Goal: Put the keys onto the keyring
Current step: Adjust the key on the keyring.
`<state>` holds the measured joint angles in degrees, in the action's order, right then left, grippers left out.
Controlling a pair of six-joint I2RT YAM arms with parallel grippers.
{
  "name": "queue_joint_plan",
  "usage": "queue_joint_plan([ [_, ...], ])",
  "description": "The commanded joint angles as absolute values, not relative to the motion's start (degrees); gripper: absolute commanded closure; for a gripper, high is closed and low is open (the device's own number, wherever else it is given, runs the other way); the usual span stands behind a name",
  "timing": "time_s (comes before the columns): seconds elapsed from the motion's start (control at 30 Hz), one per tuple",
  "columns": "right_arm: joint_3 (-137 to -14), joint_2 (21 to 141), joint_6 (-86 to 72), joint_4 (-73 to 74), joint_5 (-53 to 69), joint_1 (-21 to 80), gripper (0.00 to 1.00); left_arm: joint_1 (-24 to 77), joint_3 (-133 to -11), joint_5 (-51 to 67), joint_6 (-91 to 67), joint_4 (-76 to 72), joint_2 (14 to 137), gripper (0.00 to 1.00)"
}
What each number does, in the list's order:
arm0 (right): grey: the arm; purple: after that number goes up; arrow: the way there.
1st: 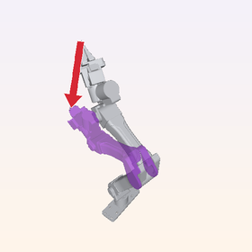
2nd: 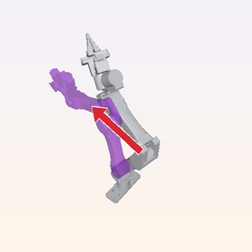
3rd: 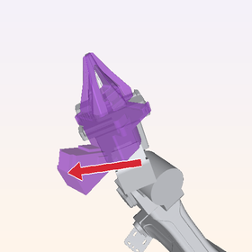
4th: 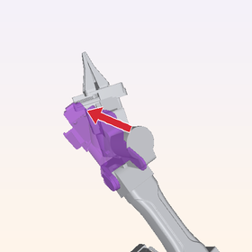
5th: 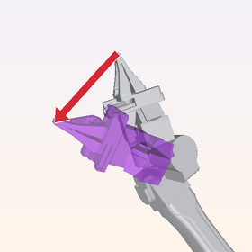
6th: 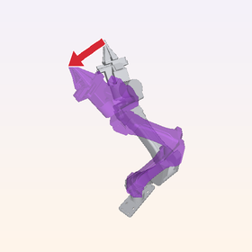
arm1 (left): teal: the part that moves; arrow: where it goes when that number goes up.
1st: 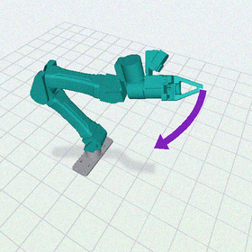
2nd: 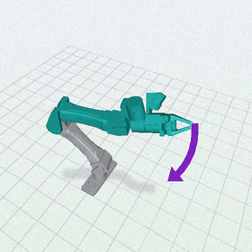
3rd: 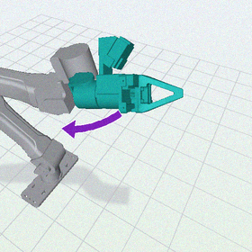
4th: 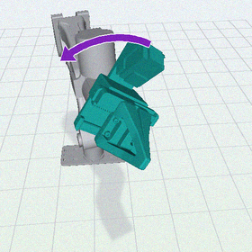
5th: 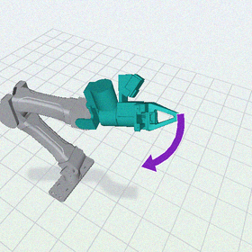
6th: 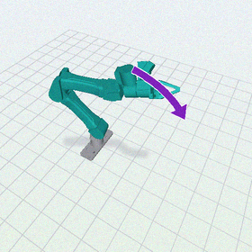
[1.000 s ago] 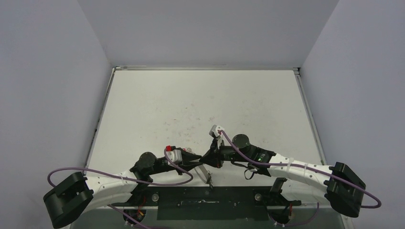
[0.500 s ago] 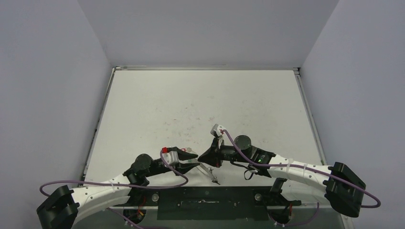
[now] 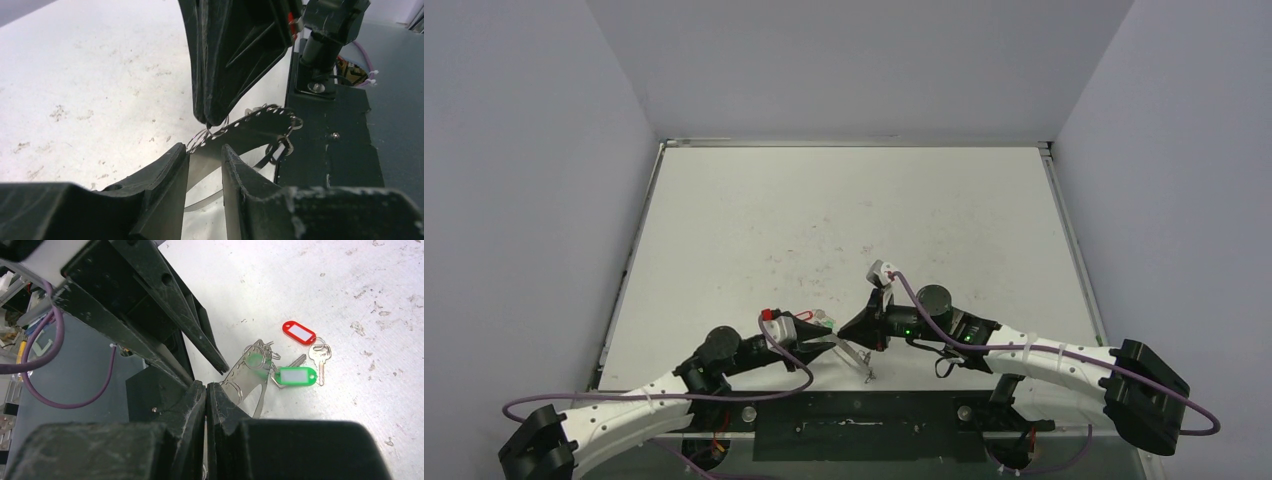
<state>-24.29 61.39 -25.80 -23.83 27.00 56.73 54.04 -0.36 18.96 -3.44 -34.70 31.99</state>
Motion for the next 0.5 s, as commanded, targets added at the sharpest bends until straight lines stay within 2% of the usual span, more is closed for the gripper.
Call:
queue_joint_plan([
  [0.0, -23.46, 61.93, -27.46, -31.37, 27.60, 57.47, 1.00, 54.35, 2.03, 16.70, -4.10, -36.97, 35.54, 0.72],
  [0.2, -21.81, 66.12, -29.35, -35.43, 29.49, 58.37, 1.00, 54.33, 1.87, 16.22, -3.17, -42.61, 42.63, 0.75],
  [0.33, -19.95, 67.47, -31.00, -41.02, 28.66, 58.86, 1.00, 54.32, 1.50, 16.93, -3.08, -44.41, 45.40, 0.73],
  [0.47, -20.39, 68.47, -30.76, -40.45, 27.19, 59.51, 1.00, 54.32, 1.47, 17.05, -3.14, -44.41, 45.91, 0.70],
])
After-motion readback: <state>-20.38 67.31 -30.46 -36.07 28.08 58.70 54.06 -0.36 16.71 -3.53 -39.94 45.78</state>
